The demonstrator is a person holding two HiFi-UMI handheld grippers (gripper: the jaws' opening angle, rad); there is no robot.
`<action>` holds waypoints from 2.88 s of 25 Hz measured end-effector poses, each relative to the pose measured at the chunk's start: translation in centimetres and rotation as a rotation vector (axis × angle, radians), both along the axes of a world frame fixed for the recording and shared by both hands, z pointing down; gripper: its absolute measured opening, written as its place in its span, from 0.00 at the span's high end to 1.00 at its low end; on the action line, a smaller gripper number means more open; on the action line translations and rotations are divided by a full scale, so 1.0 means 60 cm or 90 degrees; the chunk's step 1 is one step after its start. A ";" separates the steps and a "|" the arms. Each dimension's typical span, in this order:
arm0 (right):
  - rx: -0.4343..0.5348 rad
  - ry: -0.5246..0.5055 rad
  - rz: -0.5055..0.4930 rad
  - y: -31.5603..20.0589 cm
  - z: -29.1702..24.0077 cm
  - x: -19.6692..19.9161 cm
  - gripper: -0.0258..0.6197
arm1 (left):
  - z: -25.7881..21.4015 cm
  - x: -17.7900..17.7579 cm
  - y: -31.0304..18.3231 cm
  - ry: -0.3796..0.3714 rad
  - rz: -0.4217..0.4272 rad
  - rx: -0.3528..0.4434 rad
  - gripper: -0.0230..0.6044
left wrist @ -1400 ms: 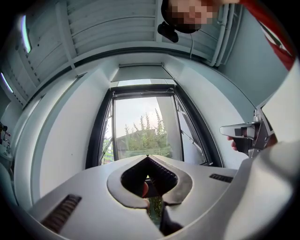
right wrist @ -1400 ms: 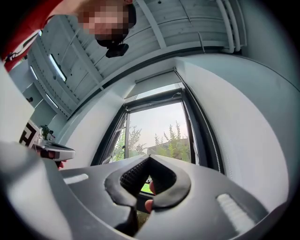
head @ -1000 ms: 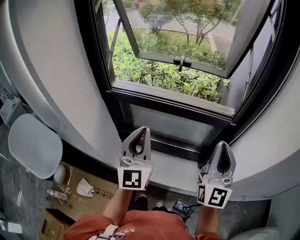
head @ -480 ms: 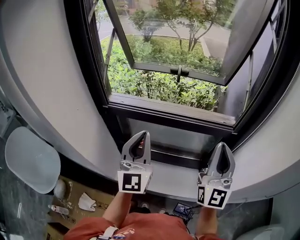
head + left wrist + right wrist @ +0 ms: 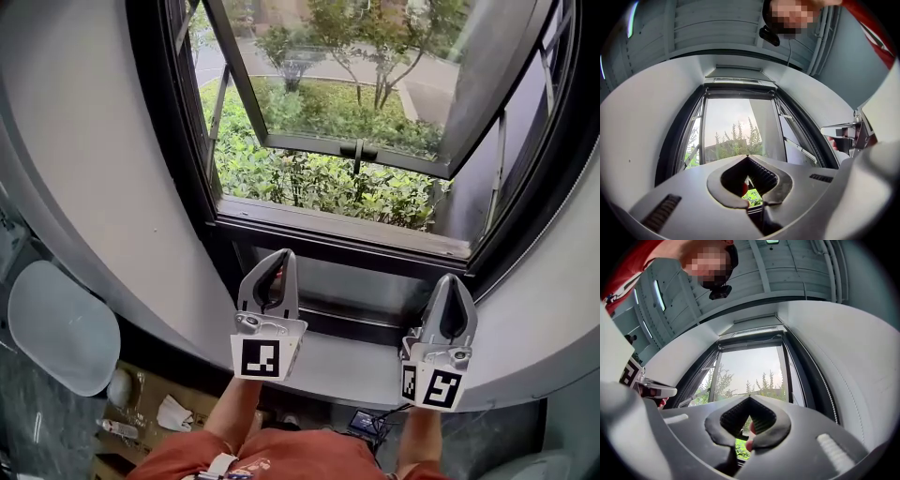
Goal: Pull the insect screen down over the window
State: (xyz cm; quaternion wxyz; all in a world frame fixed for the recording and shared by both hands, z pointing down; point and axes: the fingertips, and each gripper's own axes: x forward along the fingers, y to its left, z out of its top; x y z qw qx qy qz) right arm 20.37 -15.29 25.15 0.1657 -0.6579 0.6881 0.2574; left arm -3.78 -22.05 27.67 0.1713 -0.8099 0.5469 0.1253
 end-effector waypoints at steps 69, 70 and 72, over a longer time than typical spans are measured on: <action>0.247 0.479 0.334 -0.159 -0.787 -0.070 0.95 | -0.816 -0.051 -0.168 -0.430 -0.294 0.470 0.91; 0.246 0.485 0.342 -0.162 -0.797 -0.066 0.94 | -0.826 -0.051 -0.174 -0.438 -0.302 0.466 0.90; 0.238 0.494 0.355 -0.169 -0.815 -0.058 0.94 | -0.843 -0.051 -0.185 -0.453 -0.316 0.455 0.88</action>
